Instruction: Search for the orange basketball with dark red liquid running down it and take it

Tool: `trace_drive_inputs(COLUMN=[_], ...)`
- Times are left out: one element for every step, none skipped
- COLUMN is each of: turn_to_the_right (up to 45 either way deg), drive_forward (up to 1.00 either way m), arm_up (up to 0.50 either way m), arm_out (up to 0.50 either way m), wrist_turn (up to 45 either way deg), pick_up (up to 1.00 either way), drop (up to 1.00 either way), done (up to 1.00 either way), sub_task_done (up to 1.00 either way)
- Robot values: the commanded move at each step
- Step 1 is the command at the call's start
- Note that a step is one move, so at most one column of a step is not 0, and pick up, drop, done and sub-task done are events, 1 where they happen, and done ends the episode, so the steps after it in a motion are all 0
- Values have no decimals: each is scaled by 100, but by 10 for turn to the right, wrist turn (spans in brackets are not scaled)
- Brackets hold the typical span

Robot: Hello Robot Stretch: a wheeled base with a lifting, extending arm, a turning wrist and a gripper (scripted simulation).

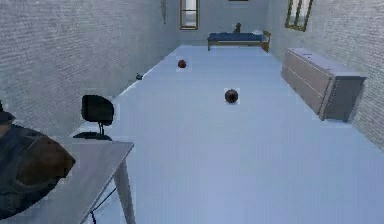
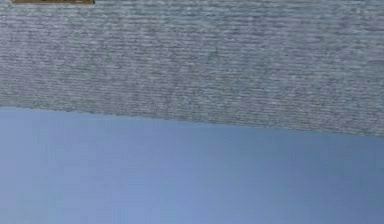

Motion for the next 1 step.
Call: trace_drive_inputs(turn_to_the_right=[450], drive_forward=[0], arm_up=[0], arm_out=[0], wrist_turn=[0], pick_up=[0], drop=[0], done=[0], sub_task_done=[0])
